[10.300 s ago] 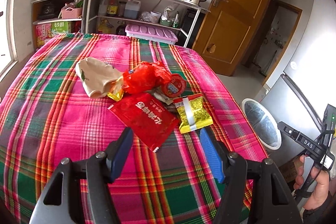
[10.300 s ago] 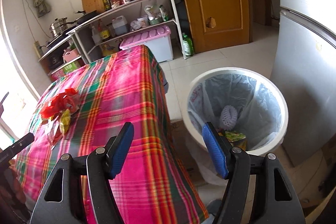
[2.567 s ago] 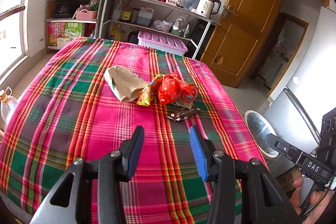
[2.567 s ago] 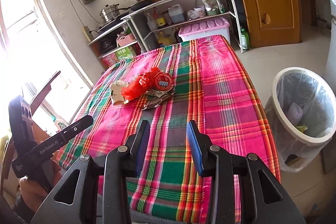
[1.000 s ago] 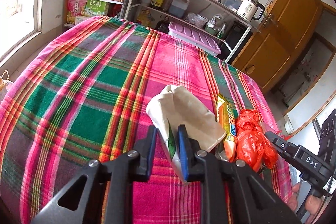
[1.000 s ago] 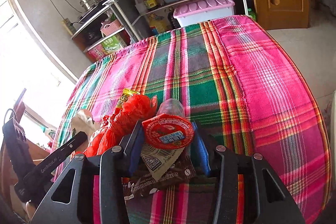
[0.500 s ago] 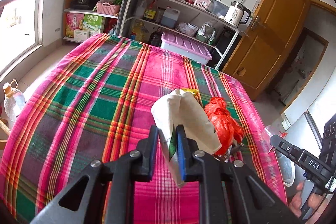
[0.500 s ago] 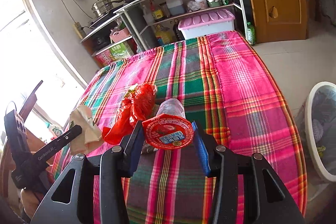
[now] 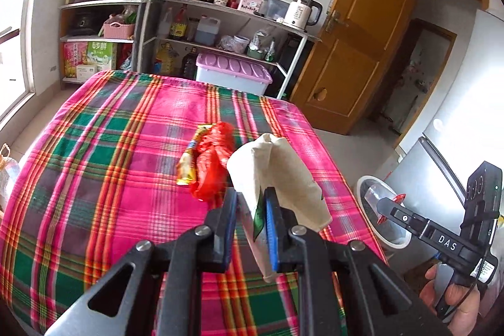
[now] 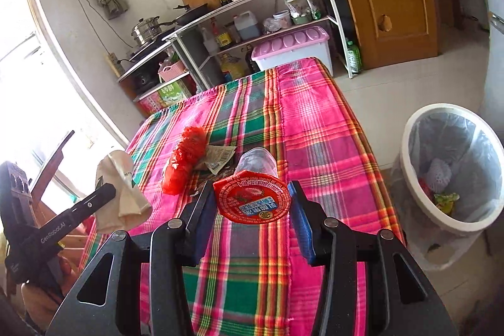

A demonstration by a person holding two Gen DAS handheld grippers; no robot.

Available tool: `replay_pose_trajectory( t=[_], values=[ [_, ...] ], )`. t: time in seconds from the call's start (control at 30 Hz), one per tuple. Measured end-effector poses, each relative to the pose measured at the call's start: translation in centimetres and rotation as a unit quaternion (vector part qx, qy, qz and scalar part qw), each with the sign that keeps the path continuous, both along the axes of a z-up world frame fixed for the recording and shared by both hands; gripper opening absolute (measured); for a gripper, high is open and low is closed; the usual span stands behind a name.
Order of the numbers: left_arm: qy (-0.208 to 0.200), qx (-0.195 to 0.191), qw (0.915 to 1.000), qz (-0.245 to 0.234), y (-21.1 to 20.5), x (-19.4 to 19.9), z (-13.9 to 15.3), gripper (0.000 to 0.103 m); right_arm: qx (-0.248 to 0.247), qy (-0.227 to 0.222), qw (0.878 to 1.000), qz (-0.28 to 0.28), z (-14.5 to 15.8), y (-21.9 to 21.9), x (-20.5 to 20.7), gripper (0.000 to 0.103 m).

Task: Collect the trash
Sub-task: 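Carry the paper bag and cup over the white bin with both tools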

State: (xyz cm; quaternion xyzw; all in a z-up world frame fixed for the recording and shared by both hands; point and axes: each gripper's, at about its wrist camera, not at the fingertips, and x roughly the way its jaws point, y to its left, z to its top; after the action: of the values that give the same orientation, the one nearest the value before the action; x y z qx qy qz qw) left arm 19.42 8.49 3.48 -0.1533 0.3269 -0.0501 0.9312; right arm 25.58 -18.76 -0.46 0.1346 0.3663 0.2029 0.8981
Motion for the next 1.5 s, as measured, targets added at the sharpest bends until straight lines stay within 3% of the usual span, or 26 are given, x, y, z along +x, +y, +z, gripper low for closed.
replay_pose_trajectory(
  t=[0.47,0.97,1.5],
  values=[
    [0.012,0.005,0.9928,-0.119,-10.9,3.5,-0.3,0.018,0.002,0.002,0.996,-0.086,-0.4,-9.7,-1.5,0.046],
    [0.061,0.022,0.9733,-0.220,-22.6,10.9,-4.6,0.018,-0.012,0.044,0.984,-0.172,-5.0,-18.6,1.1,0.046],
    [0.117,0.029,0.9586,-0.258,-30.1,15.0,-7.9,0.019,-0.009,0.098,0.972,-0.215,-9.5,-23.6,3.9,0.047]
  ],
)
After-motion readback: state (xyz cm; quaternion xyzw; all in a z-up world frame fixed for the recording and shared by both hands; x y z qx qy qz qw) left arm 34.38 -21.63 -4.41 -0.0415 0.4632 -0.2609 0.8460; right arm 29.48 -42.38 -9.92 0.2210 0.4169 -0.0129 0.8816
